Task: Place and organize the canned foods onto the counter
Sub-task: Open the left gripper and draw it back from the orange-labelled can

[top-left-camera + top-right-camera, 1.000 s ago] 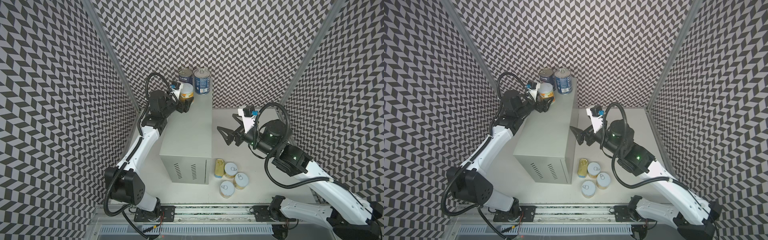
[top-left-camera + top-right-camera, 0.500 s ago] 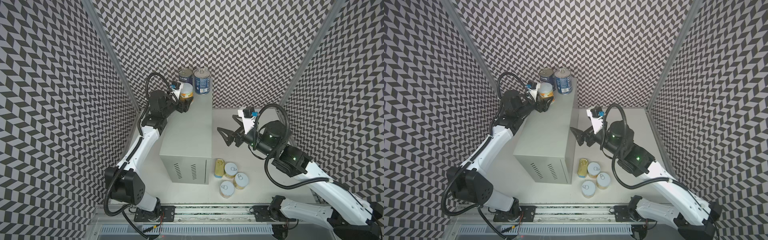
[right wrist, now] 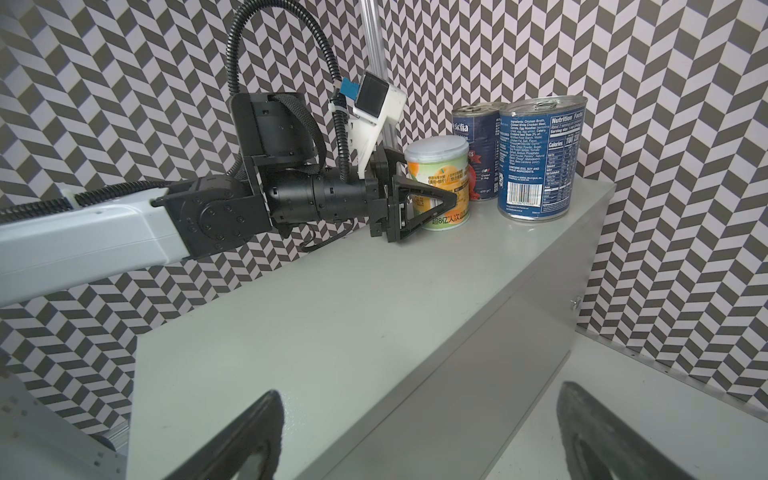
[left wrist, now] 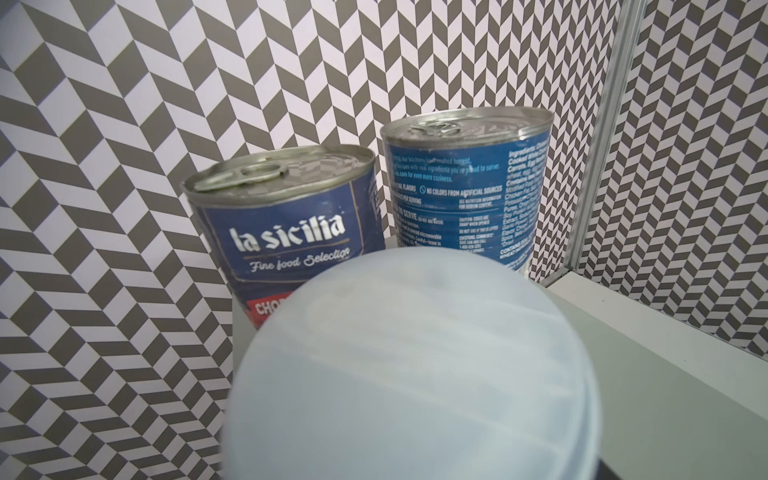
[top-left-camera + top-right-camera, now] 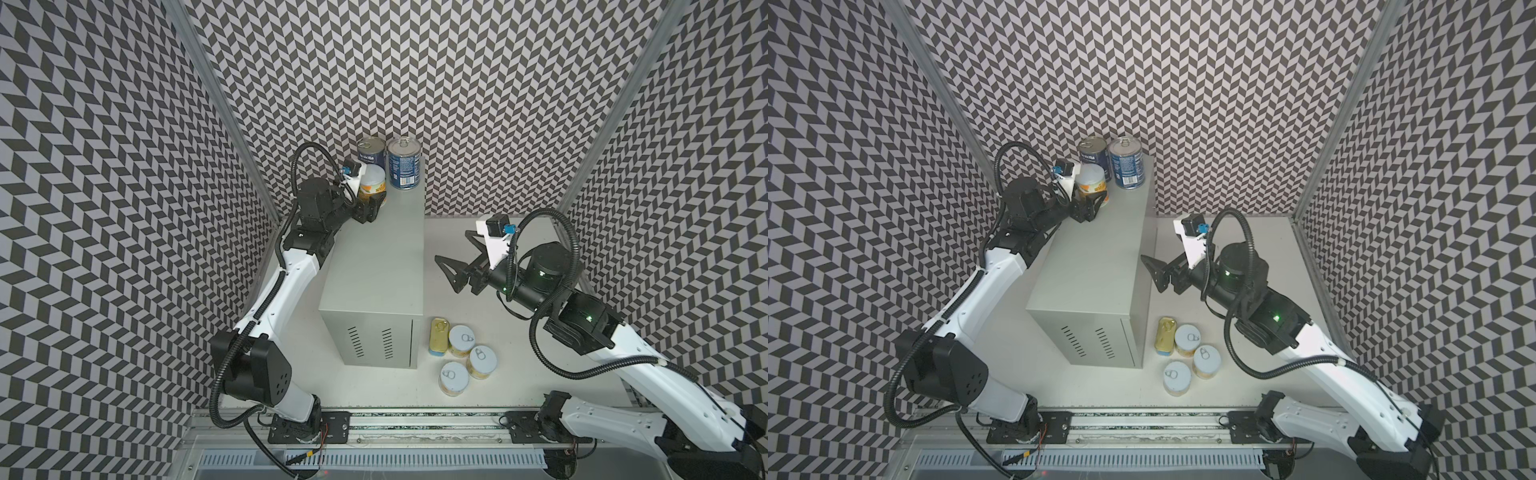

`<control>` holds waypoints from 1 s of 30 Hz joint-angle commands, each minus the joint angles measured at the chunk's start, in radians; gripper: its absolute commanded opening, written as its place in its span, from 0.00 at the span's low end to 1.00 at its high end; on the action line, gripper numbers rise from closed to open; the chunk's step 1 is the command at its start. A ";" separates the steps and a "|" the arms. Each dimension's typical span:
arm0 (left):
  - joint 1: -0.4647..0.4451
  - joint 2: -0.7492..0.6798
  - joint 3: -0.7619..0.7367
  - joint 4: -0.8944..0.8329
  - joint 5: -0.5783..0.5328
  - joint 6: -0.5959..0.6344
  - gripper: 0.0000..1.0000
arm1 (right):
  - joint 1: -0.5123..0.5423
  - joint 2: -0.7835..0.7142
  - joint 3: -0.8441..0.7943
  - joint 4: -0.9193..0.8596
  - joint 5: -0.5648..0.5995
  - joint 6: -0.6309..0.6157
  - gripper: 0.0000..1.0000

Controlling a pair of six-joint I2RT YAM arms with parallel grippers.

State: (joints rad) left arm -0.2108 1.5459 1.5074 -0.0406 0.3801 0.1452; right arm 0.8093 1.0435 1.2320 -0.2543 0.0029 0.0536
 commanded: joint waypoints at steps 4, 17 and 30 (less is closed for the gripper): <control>0.007 -0.001 0.030 -0.002 0.005 0.014 0.87 | 0.004 -0.025 -0.003 0.049 -0.010 0.002 0.99; -0.032 -0.127 -0.023 -0.060 -0.061 -0.007 1.00 | 0.004 -0.014 0.008 0.057 -0.005 0.005 0.99; -0.036 -0.290 -0.236 -0.065 -0.178 -0.167 1.00 | 0.004 0.036 0.059 0.046 0.012 0.029 0.99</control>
State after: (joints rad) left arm -0.2428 1.2804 1.3155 -0.0986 0.2279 0.0139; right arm 0.8093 1.0824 1.2537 -0.2546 0.0074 0.0723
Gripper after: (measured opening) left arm 0.998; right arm 0.994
